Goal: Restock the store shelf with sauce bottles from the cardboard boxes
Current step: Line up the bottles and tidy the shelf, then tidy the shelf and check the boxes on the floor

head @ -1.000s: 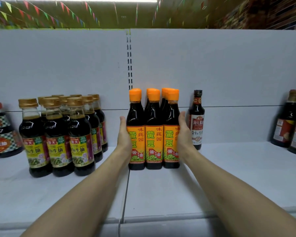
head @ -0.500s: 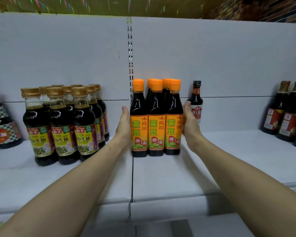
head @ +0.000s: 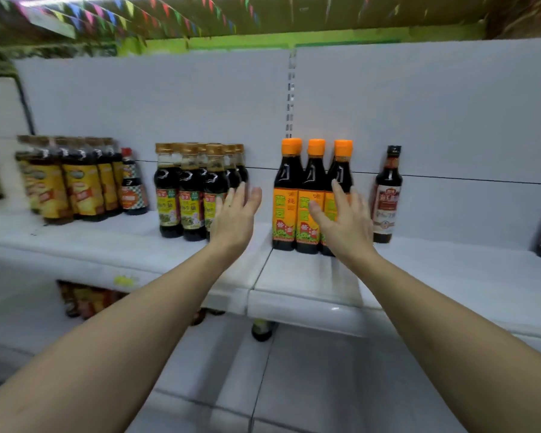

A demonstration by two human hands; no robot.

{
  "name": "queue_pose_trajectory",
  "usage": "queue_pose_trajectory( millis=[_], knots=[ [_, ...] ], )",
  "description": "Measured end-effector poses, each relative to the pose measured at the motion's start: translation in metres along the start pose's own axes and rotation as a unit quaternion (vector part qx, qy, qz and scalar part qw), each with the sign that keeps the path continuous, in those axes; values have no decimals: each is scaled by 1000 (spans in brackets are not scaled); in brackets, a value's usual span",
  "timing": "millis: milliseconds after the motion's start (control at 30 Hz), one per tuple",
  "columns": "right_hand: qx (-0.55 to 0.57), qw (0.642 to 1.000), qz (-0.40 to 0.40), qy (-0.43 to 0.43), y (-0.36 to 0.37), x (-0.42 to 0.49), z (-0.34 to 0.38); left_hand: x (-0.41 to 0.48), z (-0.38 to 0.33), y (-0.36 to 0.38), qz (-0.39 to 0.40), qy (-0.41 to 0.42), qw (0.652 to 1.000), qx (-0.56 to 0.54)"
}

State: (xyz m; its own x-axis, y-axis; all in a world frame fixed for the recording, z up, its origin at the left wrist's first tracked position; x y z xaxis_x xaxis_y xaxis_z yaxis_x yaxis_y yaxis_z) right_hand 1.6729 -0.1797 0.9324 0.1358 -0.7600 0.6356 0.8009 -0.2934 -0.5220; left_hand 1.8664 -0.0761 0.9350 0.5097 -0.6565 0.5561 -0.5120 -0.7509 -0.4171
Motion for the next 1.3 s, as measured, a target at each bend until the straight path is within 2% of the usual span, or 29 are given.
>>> queue_pose_trajectory(
  millis=[133, 300, 567, 833, 1000, 1300],
  knots=[
    [-2, 999, 36, -41, 24, -21, 42, -12, 40, -56, -10, -26, 978, 204],
    [-1, 990, 85, -112, 72, -57, 101, -53, 71, -138, -47, -96, 957, 268],
    [53, 965, 161, -199, 176, -122, 233, -102, 159, -271, -67, -116, 897, 421],
    [61, 922, 258, -282, 294, -206, 366, -145, 260, -424, -83, -195, 854, 475],
    [55, 889, 329, -312, 369, -279, 436, -192, 330, -508, -90, -258, 841, 466],
    [47, 818, 450, -355, 503, -401, 512, -250, 454, -570, -88, -385, 806, 441]
  ],
)
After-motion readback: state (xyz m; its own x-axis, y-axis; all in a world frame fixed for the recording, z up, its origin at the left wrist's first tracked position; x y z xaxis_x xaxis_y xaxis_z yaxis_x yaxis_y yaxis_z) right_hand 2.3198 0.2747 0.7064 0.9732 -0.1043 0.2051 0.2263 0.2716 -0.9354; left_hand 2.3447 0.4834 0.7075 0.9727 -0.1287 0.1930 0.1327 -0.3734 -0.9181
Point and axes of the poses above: each hand's wrist, its own x-axis towards the middle knuckle, its own y-axis out of the palm, z = x × y, the point moved 5 cm from there along x, towards the middle knuckle, and after that the axes turned 9 degrees about -z, right-handed, at the moved point
